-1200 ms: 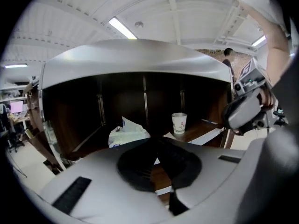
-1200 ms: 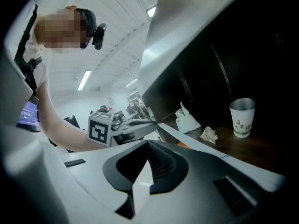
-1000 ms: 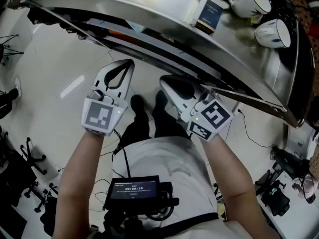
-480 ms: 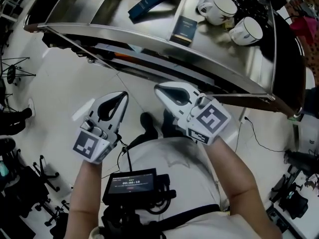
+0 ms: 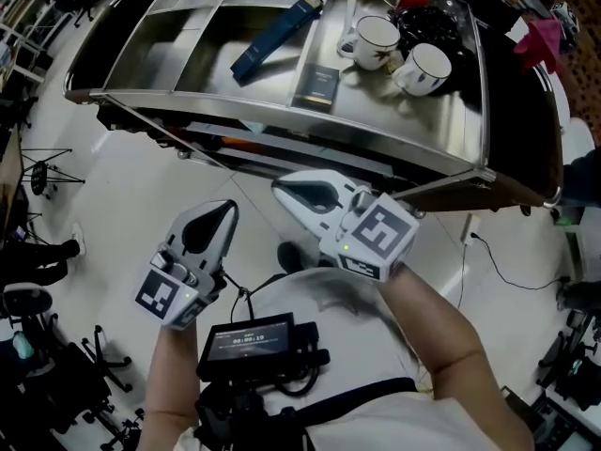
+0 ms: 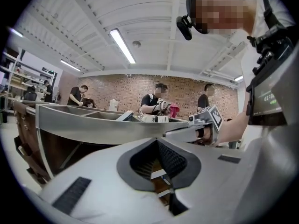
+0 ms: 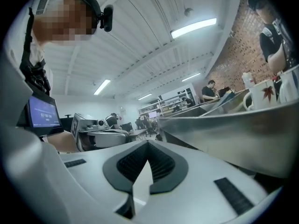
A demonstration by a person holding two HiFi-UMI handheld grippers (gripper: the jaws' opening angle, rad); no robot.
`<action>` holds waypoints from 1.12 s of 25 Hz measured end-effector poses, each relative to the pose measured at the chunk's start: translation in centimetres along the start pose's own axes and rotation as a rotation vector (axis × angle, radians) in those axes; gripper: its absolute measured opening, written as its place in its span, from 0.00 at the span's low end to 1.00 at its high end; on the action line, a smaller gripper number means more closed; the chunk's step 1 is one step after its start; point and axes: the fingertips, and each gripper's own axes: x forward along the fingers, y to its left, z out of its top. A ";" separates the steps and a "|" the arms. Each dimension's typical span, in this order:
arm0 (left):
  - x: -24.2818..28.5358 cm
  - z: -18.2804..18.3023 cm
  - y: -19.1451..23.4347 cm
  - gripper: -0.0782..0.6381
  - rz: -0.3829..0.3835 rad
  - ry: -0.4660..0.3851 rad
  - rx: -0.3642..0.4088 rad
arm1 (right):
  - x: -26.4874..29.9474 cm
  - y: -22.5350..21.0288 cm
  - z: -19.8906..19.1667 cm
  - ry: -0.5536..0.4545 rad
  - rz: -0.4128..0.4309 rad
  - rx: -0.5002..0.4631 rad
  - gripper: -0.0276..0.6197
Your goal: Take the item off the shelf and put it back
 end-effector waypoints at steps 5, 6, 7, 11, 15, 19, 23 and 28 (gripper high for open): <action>-0.2 1.5 -1.5 0.11 -0.035 -0.018 0.020 | -0.9 1.4 1.1 0.002 0.018 -0.012 0.05; -0.4 1.7 -1.8 0.11 -0.043 -0.018 0.031 | -1.1 1.6 1.3 0.005 0.019 -0.015 0.05; -0.5 1.8 -2.1 0.11 -0.050 -0.016 0.041 | -1.3 1.8 1.5 0.006 0.020 -0.017 0.05; -0.8 1.5 -2.4 0.11 -0.063 -0.009 0.049 | -1.6 2.2 2.1 -0.001 0.020 -0.038 0.05; -0.9 1.7 -2.6 0.11 -0.069 -0.012 0.048 | -1.5 2.2 2.2 -0.005 0.022 -0.055 0.05; -0.8 1.8 -2.8 0.11 -0.075 -0.011 0.058 | -1.5 2.3 2.1 -0.004 0.028 -0.068 0.05; -0.9 1.7 -2.9 0.11 -0.077 -0.006 0.066 | -1.4 2.3 2.2 -0.007 0.028 -0.056 0.05; -0.8 1.8 -2.8 0.11 -0.080 -0.003 0.065 | -1.3 2.2 2.5 -0.017 0.026 -0.058 0.05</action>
